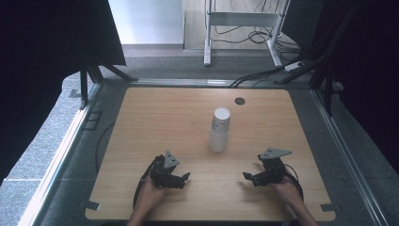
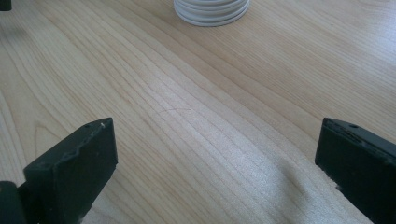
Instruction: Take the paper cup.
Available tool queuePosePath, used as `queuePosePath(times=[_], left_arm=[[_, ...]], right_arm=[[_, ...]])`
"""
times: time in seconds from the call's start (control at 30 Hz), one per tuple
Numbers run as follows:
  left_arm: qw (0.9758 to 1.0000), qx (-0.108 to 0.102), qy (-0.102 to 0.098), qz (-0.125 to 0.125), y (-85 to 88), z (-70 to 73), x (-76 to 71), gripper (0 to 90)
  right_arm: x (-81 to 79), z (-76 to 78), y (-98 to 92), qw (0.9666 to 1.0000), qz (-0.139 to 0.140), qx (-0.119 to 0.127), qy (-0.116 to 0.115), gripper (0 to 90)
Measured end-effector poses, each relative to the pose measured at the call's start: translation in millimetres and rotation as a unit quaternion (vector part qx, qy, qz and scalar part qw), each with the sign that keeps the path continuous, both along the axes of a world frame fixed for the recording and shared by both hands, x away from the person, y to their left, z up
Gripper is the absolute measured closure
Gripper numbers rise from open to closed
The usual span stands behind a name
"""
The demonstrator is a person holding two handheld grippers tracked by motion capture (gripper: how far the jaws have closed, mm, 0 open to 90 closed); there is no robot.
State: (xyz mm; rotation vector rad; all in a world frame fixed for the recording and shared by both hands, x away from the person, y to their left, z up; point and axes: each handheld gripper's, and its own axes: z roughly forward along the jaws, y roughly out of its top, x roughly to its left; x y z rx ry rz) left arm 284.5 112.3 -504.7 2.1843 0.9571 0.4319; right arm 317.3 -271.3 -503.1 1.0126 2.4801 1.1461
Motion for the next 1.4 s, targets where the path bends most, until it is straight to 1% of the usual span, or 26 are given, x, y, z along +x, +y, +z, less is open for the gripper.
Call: queuePosePath(times=[0.17,0.3,0.43,0.53,0.67,0.77,0.83,0.97,1.17,1.4], left_arm=[[1.0000,0.003,-0.004,-0.001,-1.3,0.5,-0.5,11.3],[1.0000,0.001,-0.002,0.002,-1.4,1.7,-0.2,11.2],[1.0000,-0.006,0.005,0.000,-2.3,2.9,0.8,11.1],[1.0000,0.000,0.005,-0.005,-4.7,3.7,1.1,11.1],[0.9999,0.001,0.005,-0.009,-7.3,5.0,2.4,11.1],[0.9999,-0.002,0.005,-0.012,-7.9,6.6,4.1,11.1],[0.9999,-0.007,0.005,-0.012,-8.0,8.5,5.2,11.1],[0.9998,-0.013,0.003,-0.014,-7.8,11.9,7.6,11.1],[0.9997,-0.015,0.002,-0.021,-9.5,15.9,12.0,11.1],[0.9995,-0.018,0.006,-0.024,-12.8,19.2,17.0,11.1]], right_arm=[[0.1,0.5,0.3,1.0000,0.001,-0.001,0.001,0.0],[0.1,1.3,0.5,1.0000,0.000,-0.004,0.002,0.0],[0.4,2.9,0.4,1.0000,0.000,-0.004,0.003,0.0],[0.4,4.6,0.6,1.0000,0.000,-0.005,0.000,0.0],[0.3,8.4,1.1,1.0000,0.003,-0.004,-0.002,0.0],[0.6,11.5,1.3,1.0000,0.004,0.000,-0.001,0.0],[1.1,13.5,1.4,1.0000,0.007,0.002,0.000,0.0],[1.3,16.5,2.4,0.9999,0.012,0.000,-0.002,0.0],[2.3,20.4,3.9,0.9998,0.019,0.004,-0.004,0.0],[4.5,26.6,5.0,0.9995,0.024,0.018,-0.004,0.0]])
